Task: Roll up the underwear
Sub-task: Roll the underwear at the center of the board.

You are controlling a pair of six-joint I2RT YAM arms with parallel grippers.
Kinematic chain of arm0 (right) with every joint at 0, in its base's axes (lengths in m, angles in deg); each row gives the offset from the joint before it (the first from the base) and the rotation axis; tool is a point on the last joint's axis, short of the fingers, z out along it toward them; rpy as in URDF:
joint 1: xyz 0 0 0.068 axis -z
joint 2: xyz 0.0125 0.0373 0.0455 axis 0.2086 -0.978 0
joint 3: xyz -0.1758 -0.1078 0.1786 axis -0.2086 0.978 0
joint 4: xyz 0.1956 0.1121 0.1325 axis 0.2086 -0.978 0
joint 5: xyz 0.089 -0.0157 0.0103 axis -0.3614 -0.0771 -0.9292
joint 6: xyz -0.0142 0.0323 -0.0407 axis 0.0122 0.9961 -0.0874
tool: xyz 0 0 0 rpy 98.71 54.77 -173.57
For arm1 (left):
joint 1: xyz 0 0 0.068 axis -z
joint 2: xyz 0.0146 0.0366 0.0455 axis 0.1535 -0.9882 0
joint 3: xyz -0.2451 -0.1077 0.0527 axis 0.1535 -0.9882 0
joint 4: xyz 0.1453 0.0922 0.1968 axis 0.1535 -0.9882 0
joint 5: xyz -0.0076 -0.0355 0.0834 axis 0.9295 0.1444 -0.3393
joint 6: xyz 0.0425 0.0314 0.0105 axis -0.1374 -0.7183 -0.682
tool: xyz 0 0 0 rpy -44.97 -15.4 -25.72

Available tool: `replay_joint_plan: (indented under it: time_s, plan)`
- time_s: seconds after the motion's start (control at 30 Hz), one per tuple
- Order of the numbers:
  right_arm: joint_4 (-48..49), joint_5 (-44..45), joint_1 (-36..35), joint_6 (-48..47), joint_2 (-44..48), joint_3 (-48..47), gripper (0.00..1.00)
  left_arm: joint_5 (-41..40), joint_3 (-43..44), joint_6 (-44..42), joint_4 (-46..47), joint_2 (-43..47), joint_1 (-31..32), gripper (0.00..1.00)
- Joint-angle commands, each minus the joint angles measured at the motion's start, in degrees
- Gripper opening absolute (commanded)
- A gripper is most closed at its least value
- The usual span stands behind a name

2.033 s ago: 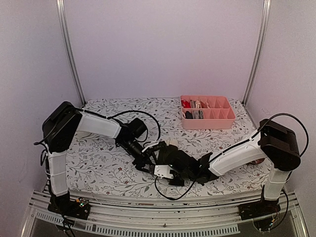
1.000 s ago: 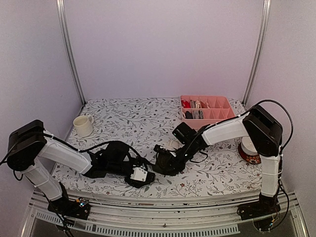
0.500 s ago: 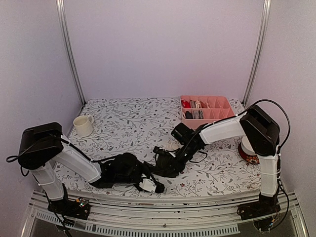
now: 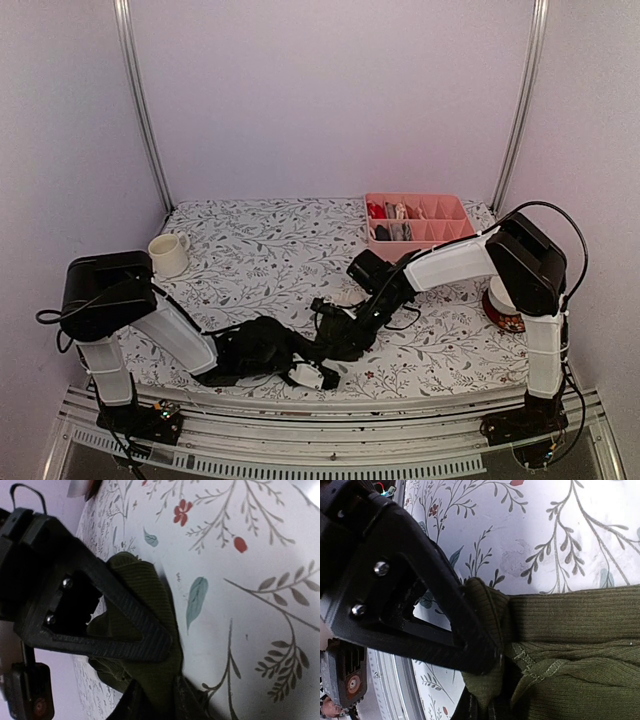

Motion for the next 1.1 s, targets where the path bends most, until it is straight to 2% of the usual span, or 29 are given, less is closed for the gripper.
replay_joint_plan:
  time_s: [0.0,0.03,0.07,0.13,0.23,0.27,0.33,0.53,0.73,0.93,1.07]
  plan:
    - [-4.1,2.4,-0.3,-1.0,-1.8,0.4,0.03,-0.4,0.5,1.1,-7.7,-2.5,0.5,0.16]
    - [-4.2,2.7,-0.2,-1.0,-1.6,0.3,0.03,0.3,1.0,1.6,-9.0,-2.4,0.6,0.05]
    - [-4.3,3.2,-0.2,-1.1,-1.5,0.0,0.04,0.9,1.4,2.3,-10.4,-2.3,0.6,0.00]
    - [-4.1,5.3,-0.3,-1.1,-0.6,-0.2,0.06,3.3,2.9,3.8,-16.2,-1.6,0.6,0.00]
    - [-3.4,7.2,-0.2,-1.4,3.0,0.1,0.17,7.8,6.8,7.3,-28.3,-0.4,0.4,0.00]
    - [-3.1,8.1,-0.3,-1.5,4.3,0.3,0.25,9.0,7.8,8.1,-30.9,0.0,0.3,0.00]
    - [-2.2,9.5,-0.2,-1.8,8.1,1.4,0.33,11.3,9.6,9.4,-35.7,0.4,0.1,0.00]
    - [1.2,17.3,-0.9,-0.9,19.2,7.8,0.51,18.1,15.6,13.5,-47.1,-0.3,-2.0,0.00]
    - [4.5,28.1,-3.9,1.2,28.6,14.9,0.61,25.7,21.4,16.8,-55.1,-1.5,-5.3,0.00]
    - [12.7,45.5,-13.6,0.4,38.0,24.7,0.68,36.5,29.3,19.6,-65.6,-4.1,-10.2,0.00]
    - [18.0,52.2,-19.3,-1.8,41.8,29.7,0.69,44.3,35.5,20.3,-73.5,-8.5,-13.1,0.00]
